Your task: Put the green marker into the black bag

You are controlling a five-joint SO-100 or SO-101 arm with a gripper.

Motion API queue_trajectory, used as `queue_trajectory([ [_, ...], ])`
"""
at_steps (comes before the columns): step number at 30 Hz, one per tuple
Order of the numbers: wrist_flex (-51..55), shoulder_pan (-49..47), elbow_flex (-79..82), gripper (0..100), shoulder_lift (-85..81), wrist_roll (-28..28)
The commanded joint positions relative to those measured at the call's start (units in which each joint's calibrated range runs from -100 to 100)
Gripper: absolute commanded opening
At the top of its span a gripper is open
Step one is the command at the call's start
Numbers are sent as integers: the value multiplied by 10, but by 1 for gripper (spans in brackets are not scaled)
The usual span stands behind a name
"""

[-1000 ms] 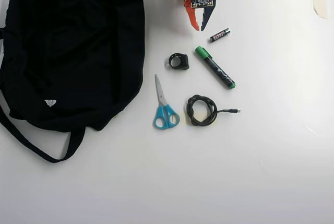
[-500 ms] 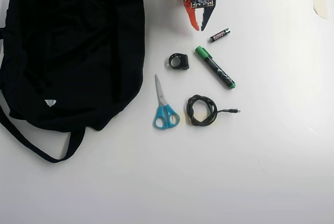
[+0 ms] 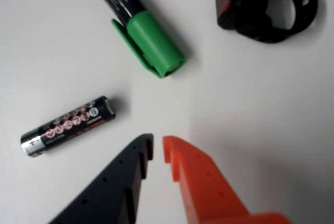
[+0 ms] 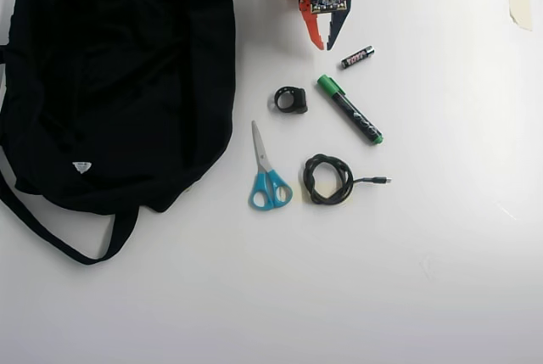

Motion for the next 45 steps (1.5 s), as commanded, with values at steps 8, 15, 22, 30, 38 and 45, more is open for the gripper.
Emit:
queue_trajectory([
  [8,11,1,1,2,-7,-1],
  [15,11,1,1,2,-7,-1],
  [22,11,1,1,2,-7,-1],
  [30,11,2,1,2,-7,-1],
  [38,11,0,2,2,-7,-5],
  [45,-40,-3,89,2,-7,-5],
])
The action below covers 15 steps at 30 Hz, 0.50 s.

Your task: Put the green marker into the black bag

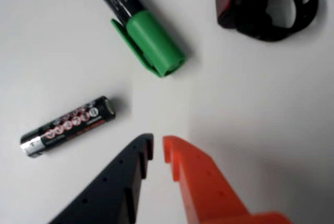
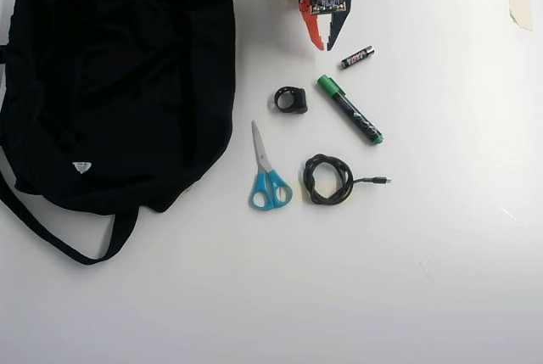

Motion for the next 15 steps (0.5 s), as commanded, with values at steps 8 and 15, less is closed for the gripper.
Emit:
queue_trajectory([
  [8,-185,-2,-24,2,8,-2],
  [15,-252,-3,-177,2,144,-2],
])
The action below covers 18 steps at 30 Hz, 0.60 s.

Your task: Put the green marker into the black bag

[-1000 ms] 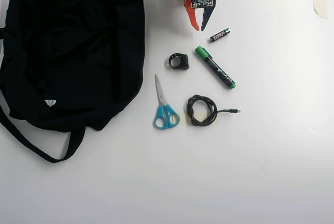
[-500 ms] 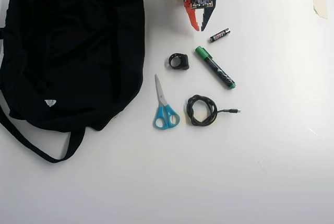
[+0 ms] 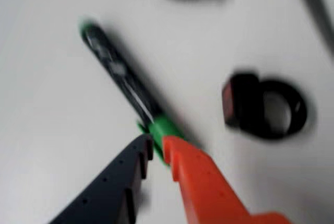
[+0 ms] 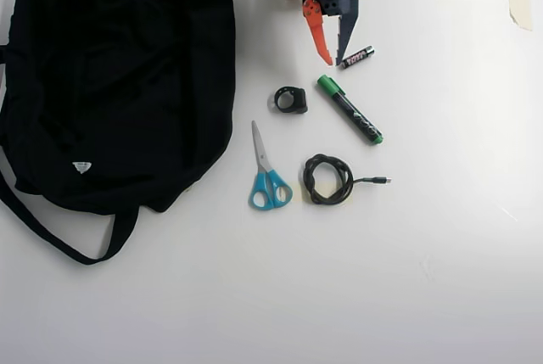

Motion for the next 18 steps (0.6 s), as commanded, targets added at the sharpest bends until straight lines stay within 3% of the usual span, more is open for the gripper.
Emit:
queue_trajectory([
  [1,-48,-4,-103,2,80,0],
  [9,-162,-2,-272,2,267,3],
  [18,-187,2,-466,2,446,6],
])
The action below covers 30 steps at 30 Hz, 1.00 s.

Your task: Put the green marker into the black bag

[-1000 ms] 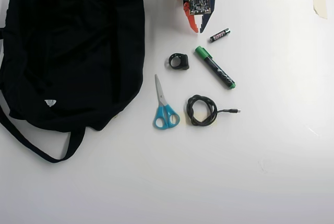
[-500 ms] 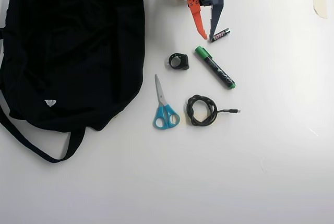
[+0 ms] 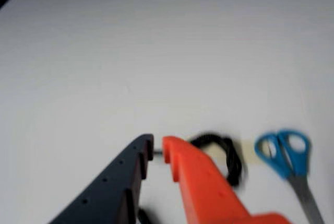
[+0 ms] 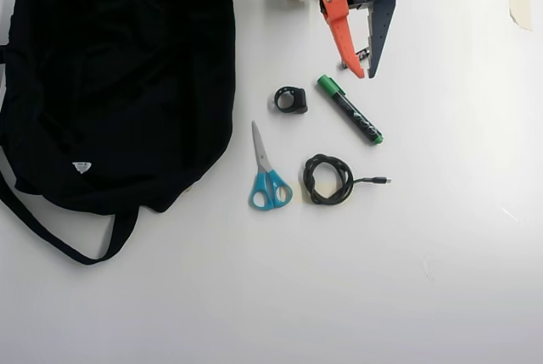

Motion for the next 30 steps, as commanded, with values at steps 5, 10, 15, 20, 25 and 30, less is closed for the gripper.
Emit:
queue_trajectory([
  [5,-4,3,-205,2,133,3],
  [10,-7,4,-291,2,196,3],
  [15,-8,19,-357,2,258,4],
  [20,-10,33,-422,2,314,4],
  [25,-29,48,-492,2,387,4],
  [30,-147,71,-490,2,460,4],
])
